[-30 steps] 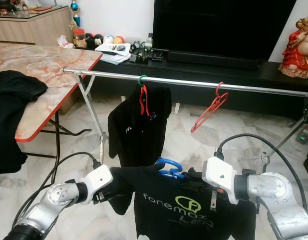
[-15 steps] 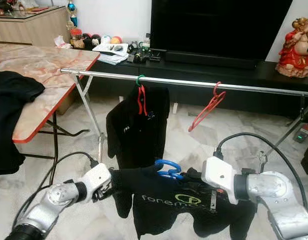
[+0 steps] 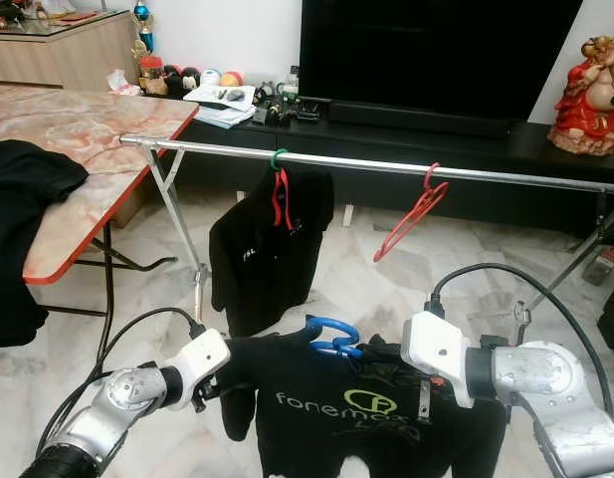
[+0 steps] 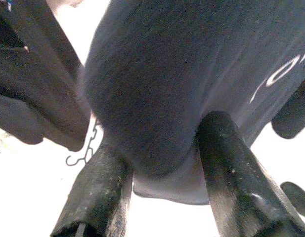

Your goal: Hang hanger

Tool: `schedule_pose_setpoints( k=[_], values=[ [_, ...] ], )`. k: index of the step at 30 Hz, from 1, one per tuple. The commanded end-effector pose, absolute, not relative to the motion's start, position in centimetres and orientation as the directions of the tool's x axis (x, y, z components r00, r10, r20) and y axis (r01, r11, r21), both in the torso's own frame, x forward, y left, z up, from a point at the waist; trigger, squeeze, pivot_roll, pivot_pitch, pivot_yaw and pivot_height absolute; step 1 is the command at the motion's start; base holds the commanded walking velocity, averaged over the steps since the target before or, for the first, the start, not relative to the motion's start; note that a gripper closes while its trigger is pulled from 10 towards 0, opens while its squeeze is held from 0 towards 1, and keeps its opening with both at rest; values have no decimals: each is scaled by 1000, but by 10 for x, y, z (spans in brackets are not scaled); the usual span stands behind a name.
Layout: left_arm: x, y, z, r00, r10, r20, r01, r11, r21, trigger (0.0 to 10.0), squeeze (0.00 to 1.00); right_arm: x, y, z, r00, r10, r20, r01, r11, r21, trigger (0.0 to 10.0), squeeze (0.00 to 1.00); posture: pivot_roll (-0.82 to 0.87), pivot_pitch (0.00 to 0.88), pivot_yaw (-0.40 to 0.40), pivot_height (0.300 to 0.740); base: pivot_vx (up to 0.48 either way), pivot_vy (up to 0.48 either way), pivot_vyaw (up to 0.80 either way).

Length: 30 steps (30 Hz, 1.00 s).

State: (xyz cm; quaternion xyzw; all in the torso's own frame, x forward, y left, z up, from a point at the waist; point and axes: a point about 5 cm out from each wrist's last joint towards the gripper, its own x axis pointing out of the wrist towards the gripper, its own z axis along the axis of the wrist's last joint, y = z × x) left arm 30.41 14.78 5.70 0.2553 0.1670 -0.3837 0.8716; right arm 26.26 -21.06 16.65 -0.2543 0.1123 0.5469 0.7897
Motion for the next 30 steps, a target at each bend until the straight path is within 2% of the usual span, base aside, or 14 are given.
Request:
schedule_pose_setpoints(
  k=[1, 16, 19, 24, 28, 30],
  values=[
    [302, 151, 54, 636, -580, -509, 765, 564, 312, 0, 0, 264, -212, 178, 400, 807, -435, -906, 276, -321, 10000, 0, 36, 0, -73, 740, 0, 0, 0],
    [304, 136, 58, 649, -617, -445, 754, 598, 271, 0, 0, 267, -205, 175, 402, 812, -423, -905, 282, -318, 10000, 0, 16, 0, -69, 740, 0, 0, 0],
    [305, 139, 59, 669, -599, -441, 737, 614, 284, 0, 0, 267, -204, 174, 415, 808, -417, -899, 295, -324, 10000, 0, 17, 0, -66, 740, 0, 0, 0],
    [311, 154, 66, 750, -533, -391, 652, 696, 302, 0, 0, 270, -205, 172, 458, 791, -406, -879, 337, -336, 10000, 0, 31, 0, -51, 740, 0, 0, 0],
    [313, 158, 67, 765, -513, -389, 633, 710, 309, 0, 0, 272, -202, 169, 465, 792, -396, -875, 345, -339, 10000, 0, 39, 0, -50, 740, 0, 0, 0],
    [314, 161, 68, 783, -487, -386, 608, 727, 317, 0, 0, 276, -202, 169, 494, 779, -386, -859, 369, -355, 10000, 0, 45, 0, -54, 740, 0, 0, 0]
  ],
)
